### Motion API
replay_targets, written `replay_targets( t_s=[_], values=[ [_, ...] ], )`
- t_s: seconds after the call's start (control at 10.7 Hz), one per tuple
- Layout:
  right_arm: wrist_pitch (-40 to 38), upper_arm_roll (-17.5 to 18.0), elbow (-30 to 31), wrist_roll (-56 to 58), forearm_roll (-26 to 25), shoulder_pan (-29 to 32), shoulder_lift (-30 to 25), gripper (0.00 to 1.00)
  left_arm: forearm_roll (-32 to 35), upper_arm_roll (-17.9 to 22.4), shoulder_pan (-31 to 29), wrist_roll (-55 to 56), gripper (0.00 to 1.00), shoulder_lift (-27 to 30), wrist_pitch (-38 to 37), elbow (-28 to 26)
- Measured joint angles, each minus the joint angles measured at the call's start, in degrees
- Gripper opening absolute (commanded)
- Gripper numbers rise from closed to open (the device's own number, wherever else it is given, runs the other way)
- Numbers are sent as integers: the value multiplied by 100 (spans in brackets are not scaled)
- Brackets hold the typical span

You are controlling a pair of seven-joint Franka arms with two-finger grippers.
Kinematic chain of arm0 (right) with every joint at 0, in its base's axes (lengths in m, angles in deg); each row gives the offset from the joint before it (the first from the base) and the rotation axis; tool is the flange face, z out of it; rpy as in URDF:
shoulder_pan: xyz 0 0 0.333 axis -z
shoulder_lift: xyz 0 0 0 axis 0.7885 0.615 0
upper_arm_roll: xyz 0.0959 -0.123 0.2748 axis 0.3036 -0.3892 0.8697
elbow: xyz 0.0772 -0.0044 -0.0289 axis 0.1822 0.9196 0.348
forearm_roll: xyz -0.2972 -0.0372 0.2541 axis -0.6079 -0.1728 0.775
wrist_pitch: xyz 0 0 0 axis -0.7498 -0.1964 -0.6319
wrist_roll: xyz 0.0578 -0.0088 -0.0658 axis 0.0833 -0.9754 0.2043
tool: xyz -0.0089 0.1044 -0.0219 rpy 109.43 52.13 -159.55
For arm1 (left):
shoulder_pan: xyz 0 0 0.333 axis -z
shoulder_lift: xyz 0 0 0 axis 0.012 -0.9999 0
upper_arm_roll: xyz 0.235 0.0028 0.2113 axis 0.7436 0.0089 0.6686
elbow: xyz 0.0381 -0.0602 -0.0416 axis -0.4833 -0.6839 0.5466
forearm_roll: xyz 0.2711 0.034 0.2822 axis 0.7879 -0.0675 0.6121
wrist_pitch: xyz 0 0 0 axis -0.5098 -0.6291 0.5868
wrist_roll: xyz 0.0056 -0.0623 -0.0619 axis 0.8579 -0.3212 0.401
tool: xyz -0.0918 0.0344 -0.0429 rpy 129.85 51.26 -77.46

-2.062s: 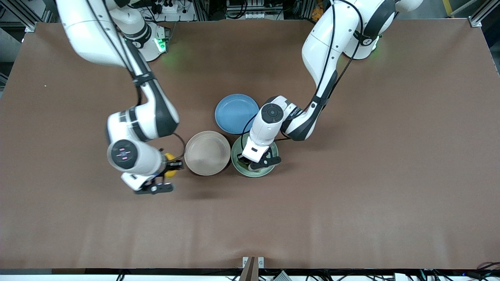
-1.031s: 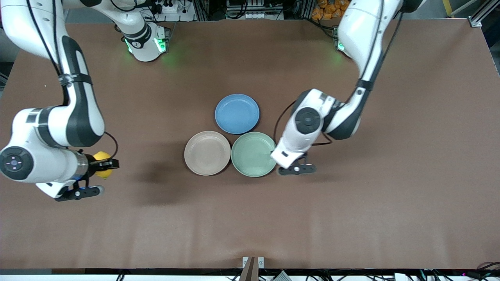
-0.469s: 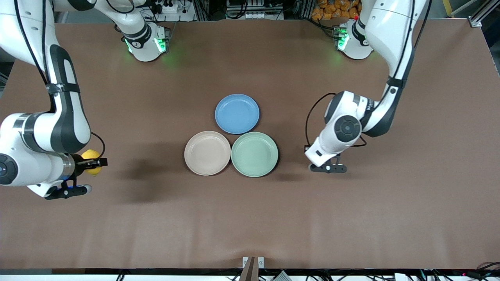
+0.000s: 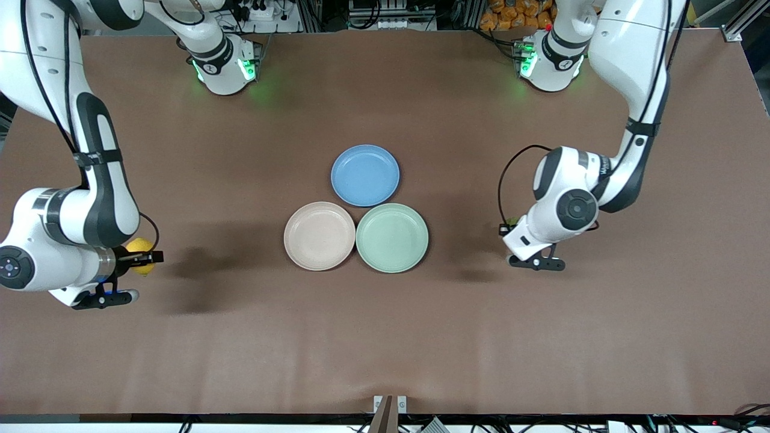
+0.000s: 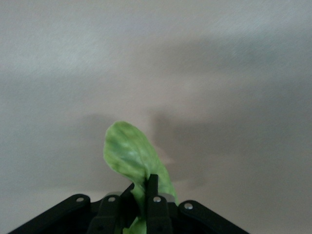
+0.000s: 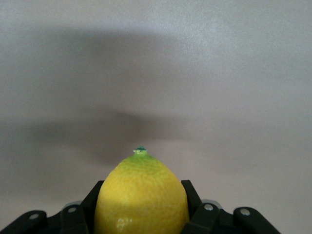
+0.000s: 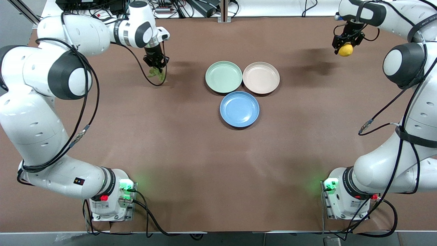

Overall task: Pick lemon and lettuce from plates
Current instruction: 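Lower the lettuce onto the table beside the plates and open the left gripper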

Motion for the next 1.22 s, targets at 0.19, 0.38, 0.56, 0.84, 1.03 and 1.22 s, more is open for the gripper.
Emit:
replay_targets(
  t_s=[0.19,0.38,0.56,0.84,1.03,1.22],
  values=[
    [601,0,387,1,0,21,17,25,0,0,-162,-140,100,21,-364,-10],
    [1082,0,793,99,0,92,32,25,1,-6,-185,-213,100,24,-480,-14],
    [1346,1,1011,149,0,151,32,25,1,-14,-183,-216,100,26,-487,-14],
    [1740,9,1343,152,1,154,41,58,1,-10,-302,-278,100,103,-763,378],
    [1762,9,1413,152,3,158,54,100,1,-8,-458,-440,100,219,-1465,942],
    [1766,12,1413,147,6,159,58,100,1,-12,-467,-441,100,273,-1556,1216]
  ],
)
